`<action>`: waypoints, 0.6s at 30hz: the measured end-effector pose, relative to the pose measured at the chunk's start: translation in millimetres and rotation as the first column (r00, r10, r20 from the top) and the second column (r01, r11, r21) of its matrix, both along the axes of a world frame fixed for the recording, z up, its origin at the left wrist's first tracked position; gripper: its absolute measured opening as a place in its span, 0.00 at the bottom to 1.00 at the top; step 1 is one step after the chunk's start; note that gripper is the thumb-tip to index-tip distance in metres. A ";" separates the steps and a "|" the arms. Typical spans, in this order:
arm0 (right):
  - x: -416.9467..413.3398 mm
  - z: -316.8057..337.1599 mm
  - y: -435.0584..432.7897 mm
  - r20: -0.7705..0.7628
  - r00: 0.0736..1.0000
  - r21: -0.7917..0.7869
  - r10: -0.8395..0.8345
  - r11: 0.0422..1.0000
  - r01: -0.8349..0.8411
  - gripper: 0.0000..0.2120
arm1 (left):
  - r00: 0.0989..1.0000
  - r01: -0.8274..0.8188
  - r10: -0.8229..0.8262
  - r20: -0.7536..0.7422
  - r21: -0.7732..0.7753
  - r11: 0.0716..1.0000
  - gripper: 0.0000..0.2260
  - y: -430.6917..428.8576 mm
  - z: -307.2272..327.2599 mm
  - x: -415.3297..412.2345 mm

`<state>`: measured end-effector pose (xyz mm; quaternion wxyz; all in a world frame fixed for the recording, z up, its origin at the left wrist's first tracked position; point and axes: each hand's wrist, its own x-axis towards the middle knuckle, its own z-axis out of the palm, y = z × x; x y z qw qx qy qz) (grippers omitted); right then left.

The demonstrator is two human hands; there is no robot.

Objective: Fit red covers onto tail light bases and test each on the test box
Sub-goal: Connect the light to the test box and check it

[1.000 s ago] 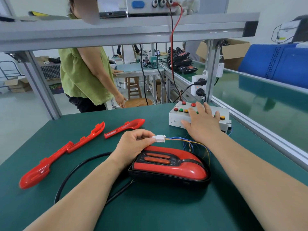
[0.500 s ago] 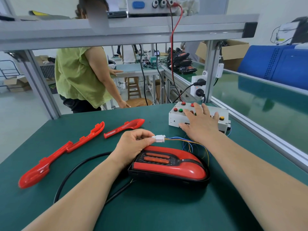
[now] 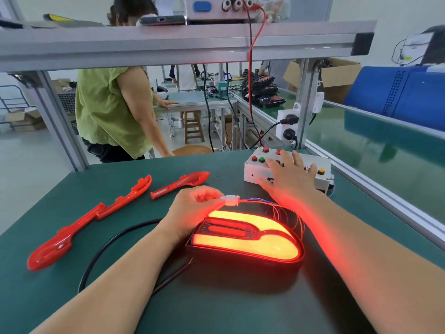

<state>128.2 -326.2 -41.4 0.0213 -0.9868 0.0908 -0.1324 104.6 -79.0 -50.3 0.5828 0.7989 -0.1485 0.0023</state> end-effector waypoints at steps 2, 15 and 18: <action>0.7 1.2 0.2 -0.007 1.000 0.010 -0.002 1.000 0.002 0.29 | 1.000 -0.003 0.003 0.006 -0.004 1.000 0.11 -0.4 -0.2 0.6; 5.1 -1.7 -5.2 -0.022 1.000 -0.021 -0.004 1.000 0.004 0.30 | 0.998 0.059 -0.058 0.012 -0.062 0.996 0.11 0.1 -3.7 2.5; 5.7 -2.7 -5.9 -0.019 1.000 -0.034 -0.008 0.999 0.007 0.31 | 0.998 0.060 -0.060 0.012 -0.062 0.996 0.11 0.1 -3.2 2.5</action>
